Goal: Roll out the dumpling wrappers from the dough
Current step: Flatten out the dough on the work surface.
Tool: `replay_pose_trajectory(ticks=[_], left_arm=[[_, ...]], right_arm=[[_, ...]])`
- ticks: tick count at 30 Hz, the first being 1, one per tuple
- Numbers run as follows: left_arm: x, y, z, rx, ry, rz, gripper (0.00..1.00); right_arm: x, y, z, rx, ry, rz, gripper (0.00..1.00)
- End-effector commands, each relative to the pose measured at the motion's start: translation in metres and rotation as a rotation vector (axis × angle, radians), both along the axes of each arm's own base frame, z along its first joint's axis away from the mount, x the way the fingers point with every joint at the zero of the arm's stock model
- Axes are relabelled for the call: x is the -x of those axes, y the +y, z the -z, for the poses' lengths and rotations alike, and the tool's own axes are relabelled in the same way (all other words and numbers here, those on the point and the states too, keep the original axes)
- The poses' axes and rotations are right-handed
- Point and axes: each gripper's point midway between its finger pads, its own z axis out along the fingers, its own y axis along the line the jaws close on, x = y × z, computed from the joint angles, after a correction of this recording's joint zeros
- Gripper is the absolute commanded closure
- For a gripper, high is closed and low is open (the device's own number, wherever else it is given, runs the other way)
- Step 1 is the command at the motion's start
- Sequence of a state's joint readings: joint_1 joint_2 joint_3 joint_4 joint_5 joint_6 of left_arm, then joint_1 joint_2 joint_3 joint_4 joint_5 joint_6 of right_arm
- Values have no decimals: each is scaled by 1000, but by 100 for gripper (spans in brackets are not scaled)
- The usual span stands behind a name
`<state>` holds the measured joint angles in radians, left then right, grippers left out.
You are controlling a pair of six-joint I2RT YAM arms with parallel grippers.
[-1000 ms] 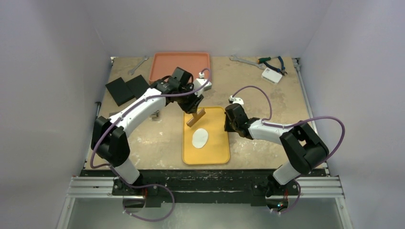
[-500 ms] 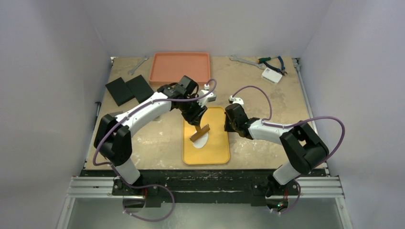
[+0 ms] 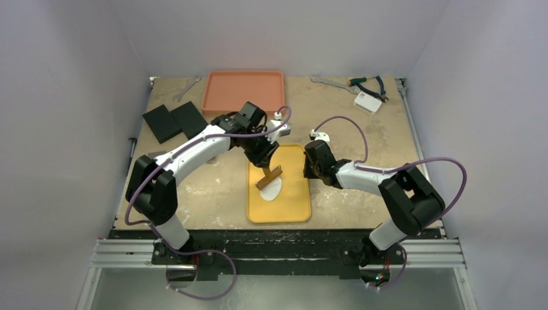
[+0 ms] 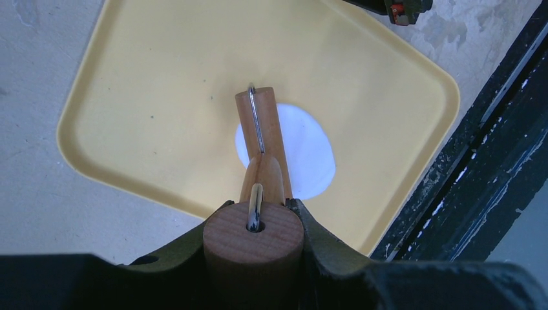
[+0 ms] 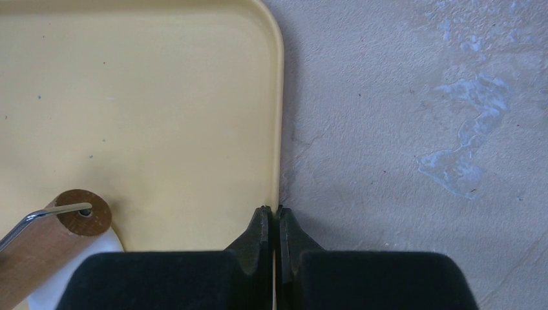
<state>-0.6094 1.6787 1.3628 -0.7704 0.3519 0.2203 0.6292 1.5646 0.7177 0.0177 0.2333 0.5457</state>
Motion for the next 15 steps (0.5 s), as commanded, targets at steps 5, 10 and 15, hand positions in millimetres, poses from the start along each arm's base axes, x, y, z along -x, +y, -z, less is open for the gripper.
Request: replay_pose_trajectory(ticks=[5,10,15], left_arm=[[-3,0,17,-90,-55,30,100],[-4,8,16,-107,-69,41,100],[-38,49,29,-194,-137,-62,100]], right_arm=[[3,-3,5,36,13,-22,100],[3,-3,6,36,14,-22,100],[3,-3,4,35,11,-23,100]])
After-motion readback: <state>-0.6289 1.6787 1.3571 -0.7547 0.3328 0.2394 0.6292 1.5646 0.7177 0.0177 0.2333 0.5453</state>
